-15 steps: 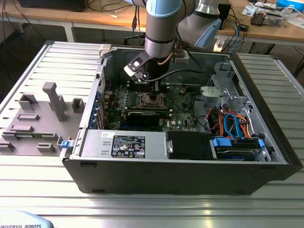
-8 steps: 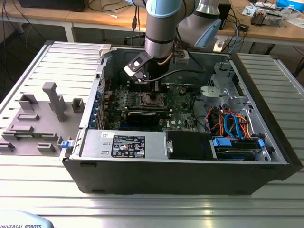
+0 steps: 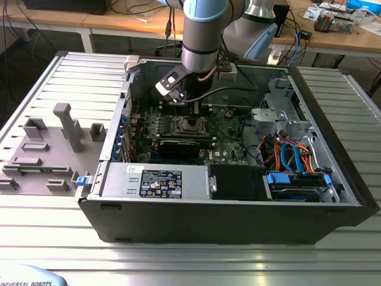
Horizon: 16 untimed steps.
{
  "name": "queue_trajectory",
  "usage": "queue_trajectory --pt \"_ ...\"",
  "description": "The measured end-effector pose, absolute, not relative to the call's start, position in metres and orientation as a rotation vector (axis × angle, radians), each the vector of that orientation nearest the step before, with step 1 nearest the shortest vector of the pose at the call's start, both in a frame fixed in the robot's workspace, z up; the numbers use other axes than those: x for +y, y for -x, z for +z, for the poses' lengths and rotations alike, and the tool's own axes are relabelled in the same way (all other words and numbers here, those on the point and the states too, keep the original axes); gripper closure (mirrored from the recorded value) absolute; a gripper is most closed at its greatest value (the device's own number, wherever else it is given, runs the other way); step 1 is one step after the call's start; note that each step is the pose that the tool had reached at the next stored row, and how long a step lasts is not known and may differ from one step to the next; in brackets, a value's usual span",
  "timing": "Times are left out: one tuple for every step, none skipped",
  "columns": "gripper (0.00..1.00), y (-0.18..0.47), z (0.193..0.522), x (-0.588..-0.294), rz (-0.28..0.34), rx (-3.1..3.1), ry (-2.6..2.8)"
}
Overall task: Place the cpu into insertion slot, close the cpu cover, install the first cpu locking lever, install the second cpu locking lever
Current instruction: 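Install the first cpu locking lever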
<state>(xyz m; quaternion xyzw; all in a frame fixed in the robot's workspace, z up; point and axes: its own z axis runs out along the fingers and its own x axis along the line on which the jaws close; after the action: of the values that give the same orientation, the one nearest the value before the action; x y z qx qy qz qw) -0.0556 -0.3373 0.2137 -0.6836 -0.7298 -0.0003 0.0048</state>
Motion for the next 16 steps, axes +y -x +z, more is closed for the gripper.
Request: queue_trajectory --pt "0.89 0.056 0.215 -0.337 -0.001 -2.286 2.141" --pt "0.89 0.056 0.217 -0.337 -0.001 -2.286 2.141" --pt "0.89 0.056 0.218 -0.337 -0.001 -2.286 2.141" --pt "0.89 0.056 0.221 -0.337 -0.001 -2.286 2.141" --pt "0.89 0.056 0.225 -0.337 -0.001 -2.286 2.141" --pt "0.89 0.056 0.227 -0.337 -0.001 -2.286 2.141" --pt "0.89 0.056 0.229 -0.337 -0.001 -2.286 2.141" --pt "0.89 0.056 0.231 -0.337 -0.001 -2.286 2.141" --pt "0.89 0.056 0.233 -0.337 -0.001 -2.286 2.141" --pt "0.89 0.056 0.234 -0.337 -0.001 -2.286 2.141" --pt "0.89 0.056 0.235 -0.337 -0.001 -2.286 2.141" --pt "0.89 0.056 0.237 -0.337 -0.001 -2.286 2.141" --pt "0.89 0.056 0.239 -0.337 -0.001 -2.286 2.141" --pt "0.89 0.056 0.244 -0.337 -0.001 -2.286 2.141" --pt "0.89 0.056 0.246 -0.337 -0.001 -2.286 2.141" --pt "0.89 0.056 0.248 -0.337 -0.001 -2.286 2.141"
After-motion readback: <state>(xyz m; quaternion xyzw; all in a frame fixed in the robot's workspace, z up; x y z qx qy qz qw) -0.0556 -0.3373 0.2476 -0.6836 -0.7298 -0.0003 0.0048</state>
